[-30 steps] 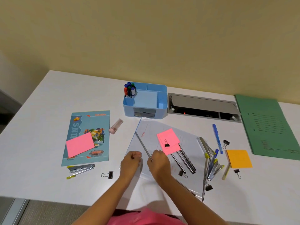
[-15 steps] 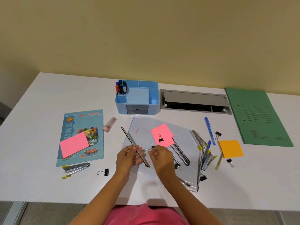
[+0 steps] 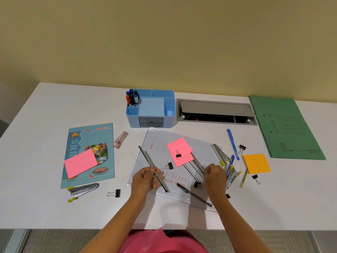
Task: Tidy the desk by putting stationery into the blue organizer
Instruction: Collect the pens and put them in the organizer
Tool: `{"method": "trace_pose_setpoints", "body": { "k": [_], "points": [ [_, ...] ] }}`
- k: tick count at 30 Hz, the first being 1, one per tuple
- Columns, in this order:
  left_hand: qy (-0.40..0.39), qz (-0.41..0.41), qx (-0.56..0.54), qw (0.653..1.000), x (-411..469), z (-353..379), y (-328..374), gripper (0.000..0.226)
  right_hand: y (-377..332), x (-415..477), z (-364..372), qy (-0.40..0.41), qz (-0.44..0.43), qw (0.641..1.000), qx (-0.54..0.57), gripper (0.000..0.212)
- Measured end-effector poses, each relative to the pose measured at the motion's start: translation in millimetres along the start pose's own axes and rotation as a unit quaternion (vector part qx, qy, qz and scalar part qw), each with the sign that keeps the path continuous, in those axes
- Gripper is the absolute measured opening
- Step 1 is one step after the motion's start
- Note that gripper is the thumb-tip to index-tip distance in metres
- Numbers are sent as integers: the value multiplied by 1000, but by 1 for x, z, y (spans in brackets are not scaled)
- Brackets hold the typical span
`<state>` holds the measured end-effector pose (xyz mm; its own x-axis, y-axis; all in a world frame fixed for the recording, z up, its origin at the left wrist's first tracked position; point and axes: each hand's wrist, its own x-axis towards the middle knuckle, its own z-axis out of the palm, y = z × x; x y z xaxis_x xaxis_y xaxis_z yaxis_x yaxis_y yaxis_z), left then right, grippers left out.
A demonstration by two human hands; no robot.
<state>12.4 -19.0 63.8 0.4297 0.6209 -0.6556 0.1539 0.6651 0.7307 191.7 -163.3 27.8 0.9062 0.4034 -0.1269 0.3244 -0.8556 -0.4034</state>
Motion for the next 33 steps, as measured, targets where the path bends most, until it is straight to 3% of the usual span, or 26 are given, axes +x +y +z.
{"method": "trace_pose_setpoints", "body": {
  "k": [4,11,14,18,25,30,33],
  "points": [
    [-4,-5,2,1000,0,2,0,16,-2,-1,-1,-30,-1,999,-44,17],
    [-25,-11,-5,1000,2,9,-2,20,-8,-15,-13,60,53,987,136,12],
    [-40,-7,-2,999,1,15,-2,20,-30,-28,-20,44,13,972,231,20],
    [-57,4,15,998,-1,27,0,19,-59,-50,-13,2,-107,970,217,10],
    [-30,28,63,997,1,29,6,21,-75,-60,-5,-73,-149,956,242,2],
    [-29,16,-11,999,2,23,9,14,-56,-34,-8,-29,-68,969,234,7],
    [-32,13,-12,999,3,20,9,7,-29,-15,-6,-4,-11,989,150,5]
  ]
}}
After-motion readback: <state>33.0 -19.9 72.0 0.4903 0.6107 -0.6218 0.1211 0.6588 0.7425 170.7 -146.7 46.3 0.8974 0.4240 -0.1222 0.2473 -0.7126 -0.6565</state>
